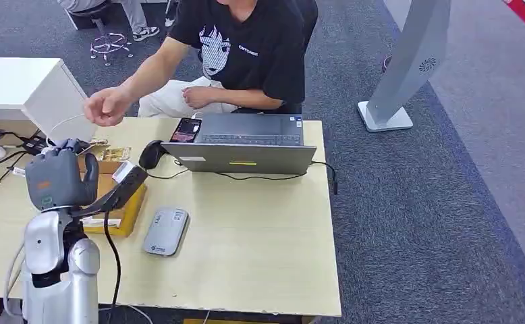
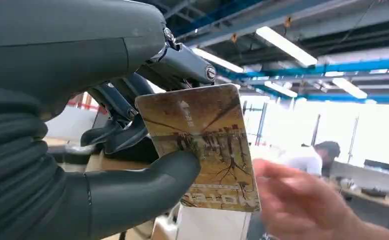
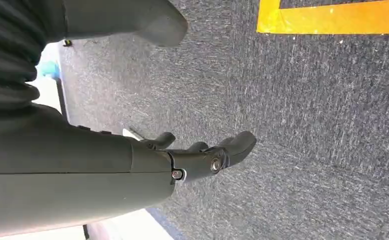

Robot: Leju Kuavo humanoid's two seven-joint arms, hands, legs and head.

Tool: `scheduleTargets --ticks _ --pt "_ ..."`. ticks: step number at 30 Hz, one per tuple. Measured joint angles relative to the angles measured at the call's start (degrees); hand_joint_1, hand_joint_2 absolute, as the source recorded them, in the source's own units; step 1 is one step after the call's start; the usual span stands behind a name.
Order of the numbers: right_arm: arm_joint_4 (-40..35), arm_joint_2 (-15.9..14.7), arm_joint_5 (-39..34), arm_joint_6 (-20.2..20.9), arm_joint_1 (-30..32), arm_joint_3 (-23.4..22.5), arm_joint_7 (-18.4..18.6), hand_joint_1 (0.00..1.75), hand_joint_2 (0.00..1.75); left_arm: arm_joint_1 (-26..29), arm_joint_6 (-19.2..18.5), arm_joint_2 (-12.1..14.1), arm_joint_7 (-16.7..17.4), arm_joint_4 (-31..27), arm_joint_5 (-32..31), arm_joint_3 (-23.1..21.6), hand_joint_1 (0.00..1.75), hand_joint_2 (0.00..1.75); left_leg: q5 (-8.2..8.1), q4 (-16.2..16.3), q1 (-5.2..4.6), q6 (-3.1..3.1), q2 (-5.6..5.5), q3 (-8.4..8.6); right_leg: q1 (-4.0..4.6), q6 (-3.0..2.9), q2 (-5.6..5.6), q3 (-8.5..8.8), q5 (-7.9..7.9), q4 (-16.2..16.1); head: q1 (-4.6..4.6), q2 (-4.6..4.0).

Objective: Pass the card to the sensor for recognition and then transmit it.

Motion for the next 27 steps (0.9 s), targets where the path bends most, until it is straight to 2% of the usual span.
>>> scheduleTargets --ticks 8,9,10,11,13,15,17,20,25,26,27 --pt "0.13 0.0 0.37 0.0 -0.03 -0.22 0.0 0.0 1.75 -0.64 0.44 2.28 1.67 -1.05 0.0 -1.9 1.75 1.75 0.0 0.0 -0.01 0.0 0.0 -0.03 0.0 0.0 0.0 -0.02 0.0 -0.01 0.02 0.0" --pt "0.15 0.0 0.44 0.0 -0.03 -0.26 0.0 0.0 1.75 -1.01 0.52 2.8 2.72 -1.25 0.0 -2.16 1.75 1.75 0.0 0.01 -0.01 0.0 0.0 -0.04 0.0 0.01 -0.01 -0.02 0.0 -0.01 0.0 0.0" --pt "0.15 0.0 0.76 0.0 -0.03 -0.28 0.02 0.0 1.75 -1.62 -0.1 3.97 5.18 -1.62 0.0 -2.58 1.75 1.75 0.0 0.01 -0.01 0.0 -0.01 -0.04 0.0 0.01 -0.01 -0.03 0.0 -0.01 0.02 0.0" --pt "0.15 0.0 1.05 -0.02 -0.08 -0.31 0.0 0.0 1.75 -2.45 -1.37 5.52 8.64 -1.9 -0.02 -3.88 1.75 1.75 0.0 0.01 0.0 0.0 0.02 -0.03 0.0 0.0 0.02 -0.06 0.01 -0.01 0.02 0.0" --pt "0.15 0.0 1.2 -0.11 -0.1 -0.37 -0.26 0.0 1.75 -4.19 -3.36 9.42 13.45 -1.95 -0.02 -6.35 1.75 1.75 0.02 0.0 0.0 -0.03 0.05 -0.03 0.0 -0.06 0.03 -0.1 0.06 0.01 0.0 0.0" --pt "0.15 0.0 1.44 -0.22 -0.11 -0.46 -0.42 0.0 1.75 -5.61 -4.13 11.96 15.68 -1.9 -0.04 -8.29 1.75 1.75 0.05 0.0 0.02 -0.06 0.05 -0.04 0.01 -0.07 0.04 -0.13 0.06 0.03 -0.02 0.0" --pt "0.15 0.0 1.55 -0.33 -0.16 -0.63 -0.42 0.0 1.75 -6.42 -4.11 12.9 14.77 -1.77 -0.04 -9.07 1.75 1.75 0.07 0.0 0.02 -0.05 0.05 -0.06 0.01 -0.08 0.04 -0.14 0.06 0.06 0.0 0.0" --pt "0.17 0.0 1.62 -0.61 -0.22 -1.07 -0.42 0.0 1.75 -6.6 -3.72 12.92 12.55 -1.77 -0.04 -9.31 1.75 1.75 0.06 0.0 -0.01 -0.04 0.08 -0.09 0.01 -0.07 0.08 -0.16 0.06 0.06 0.02 0.0" --pt "0.17 0.0 1.68 -0.61 -0.31 -1.38 -0.42 0.0 1.75 -6.61 -3.69 12.92 12.44 -1.77 -0.04 -9.66 1.75 1.75 0.04 0.0 -0.03 -0.01 0.19 -0.27 0.0 -0.05 0.16 -0.34 0.07 0.0 0.02 0.0" --pt "0.17 0.0 1.75 -0.61 -0.3 -1.38 -0.42 0.0 1.75 -6.59 -3.69 12.92 12.44 -1.77 -0.02 -9.77 0.0 1.75 0.04 0.0 -0.03 -0.01 0.2 -0.3 0.0 -0.03 0.18 -0.36 0.08 0.0 0.02 0.0" --pt "0.17 0.0 2.01 -0.59 -0.29 -1.4 -0.37 0.0 1.75 -6.51 -3.54 12.92 12.53 -1.77 -0.04 -9.97 0.0 1.75 0.04 0.0 -0.03 -0.01 0.2 -0.32 0.0 -0.03 0.18 -0.38 0.08 0.0 0.02 0.0"
